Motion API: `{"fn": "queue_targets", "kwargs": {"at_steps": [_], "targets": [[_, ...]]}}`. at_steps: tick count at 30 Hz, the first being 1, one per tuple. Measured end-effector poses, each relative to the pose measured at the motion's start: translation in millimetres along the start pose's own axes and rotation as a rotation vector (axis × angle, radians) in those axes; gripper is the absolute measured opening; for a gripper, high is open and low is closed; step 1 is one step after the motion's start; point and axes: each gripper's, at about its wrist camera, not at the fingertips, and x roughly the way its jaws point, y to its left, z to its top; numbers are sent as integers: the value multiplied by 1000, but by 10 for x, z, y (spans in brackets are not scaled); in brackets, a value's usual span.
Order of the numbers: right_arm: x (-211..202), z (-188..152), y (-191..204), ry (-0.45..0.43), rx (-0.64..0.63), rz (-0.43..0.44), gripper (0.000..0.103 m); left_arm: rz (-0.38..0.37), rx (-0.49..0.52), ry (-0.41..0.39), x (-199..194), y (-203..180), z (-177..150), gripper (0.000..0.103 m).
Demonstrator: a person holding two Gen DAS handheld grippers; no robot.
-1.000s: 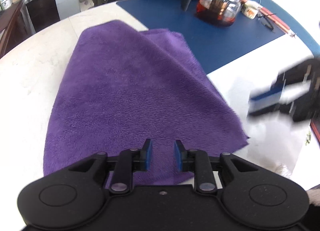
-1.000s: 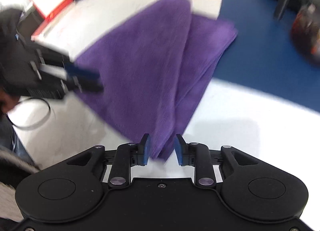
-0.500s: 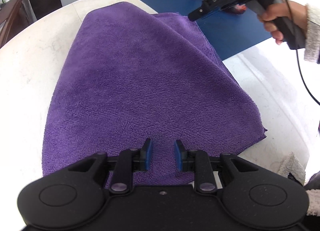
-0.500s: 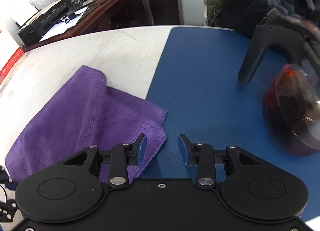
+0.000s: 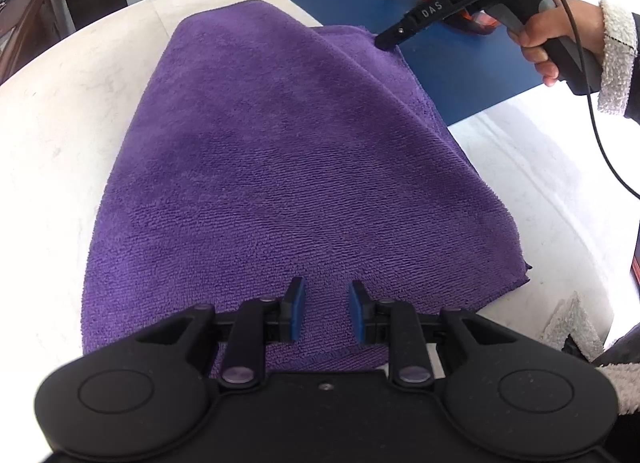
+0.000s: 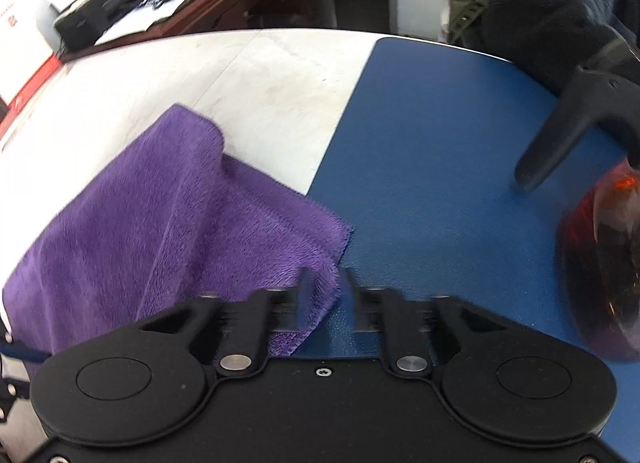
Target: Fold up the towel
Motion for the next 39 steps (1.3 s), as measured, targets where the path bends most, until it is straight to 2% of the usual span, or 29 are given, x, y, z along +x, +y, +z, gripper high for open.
{"fn": "queue_targets", "kwargs": {"at_steps": [3,16,26,39], "targets": [[-64,1,81,3,-71,-22,5,-2,-4,-1,-4,9,-5,22],[-59,327,231,-50,-190,-48,4,-7,-18,-4,1,27,-21,22],[187,357,147,-25,-159,-27,4,3,-26,8,-33,25,-40,22],[197,313,161,-37,-185,-41,4,67,-84,42,-172,112,-200,22]]}}
